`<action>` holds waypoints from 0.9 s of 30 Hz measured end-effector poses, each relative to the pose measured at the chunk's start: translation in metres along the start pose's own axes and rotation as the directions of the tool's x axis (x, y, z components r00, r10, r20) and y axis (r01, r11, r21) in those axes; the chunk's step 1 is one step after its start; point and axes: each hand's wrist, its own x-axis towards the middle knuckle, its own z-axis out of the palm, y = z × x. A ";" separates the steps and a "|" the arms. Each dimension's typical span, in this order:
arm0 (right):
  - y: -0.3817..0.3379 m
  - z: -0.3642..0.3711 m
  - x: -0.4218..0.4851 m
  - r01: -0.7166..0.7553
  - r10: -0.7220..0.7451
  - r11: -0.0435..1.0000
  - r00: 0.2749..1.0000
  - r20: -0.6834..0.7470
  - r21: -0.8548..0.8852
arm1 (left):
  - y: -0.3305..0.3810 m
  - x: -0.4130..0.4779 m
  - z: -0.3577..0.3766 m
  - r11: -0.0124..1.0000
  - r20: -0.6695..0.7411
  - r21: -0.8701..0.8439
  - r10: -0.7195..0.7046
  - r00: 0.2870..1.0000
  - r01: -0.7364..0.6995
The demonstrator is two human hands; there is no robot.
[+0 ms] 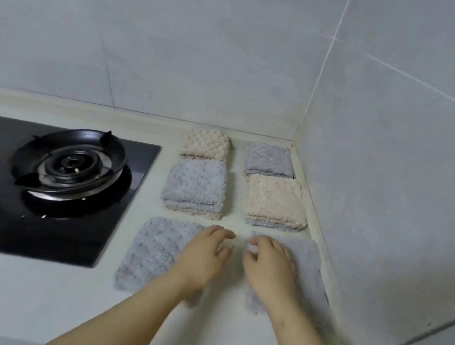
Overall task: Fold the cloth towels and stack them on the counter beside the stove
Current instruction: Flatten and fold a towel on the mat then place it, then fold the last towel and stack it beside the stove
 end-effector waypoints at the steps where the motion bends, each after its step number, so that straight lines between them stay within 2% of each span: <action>1: -0.018 0.005 -0.001 0.040 -0.042 0.997 0.999 0.018 0.060 | -0.006 -0.010 -0.015 0.998 -0.050 -0.051 -0.051 0.997 0.048; 4: -0.081 0.030 -0.008 0.139 -0.163 0.963 0.983 0.090 0.229 | -0.037 -0.047 -0.066 0.975 -0.205 -0.120 -0.211 0.956 0.189; 8: -0.176 0.068 -0.039 0.223 -0.336 0.886 0.913 0.233 0.406 | -0.096 -0.117 -0.138 0.917 -0.359 -0.208 -0.396 0.845 0.341; 11: -0.253 0.102 -0.075 0.296 -0.472 0.834 0.820 0.323 0.466 | -0.146 -0.186 -0.189 0.866 -0.473 -0.267 -0.501 0.725 0.423; 15: -0.364 0.156 -0.144 0.373 -0.613 0.764 0.673 0.414 0.526 | -0.213 -0.291 -0.253 0.774 -0.579 -0.390 -0.627 0.521 0.499; 17: -0.417 0.185 -0.185 0.392 -0.656 0.737 0.610 0.444 0.550 | -0.243 -0.345 -0.283 0.737 -0.612 -0.437 -0.664 0.430 0.516; 21: -0.510 0.237 -0.265 0.409 -0.709 0.700 0.497 0.500 0.586 | -0.298 -0.442 -0.337 0.685 -0.649 -0.494 -0.701 0.298 0.536; 23: -0.550 0.255 -0.299 0.411 -0.732 0.680 0.432 0.527 0.607 | -0.322 -0.481 -0.360 0.672 -0.666 -0.504 -0.703 0.251 0.543; 27: -0.612 0.287 -0.341 0.419 -0.766 0.643 0.359 0.533 0.641 | -0.364 -0.535 -0.397 0.644 -0.670 -0.523 -0.716 0.198 0.559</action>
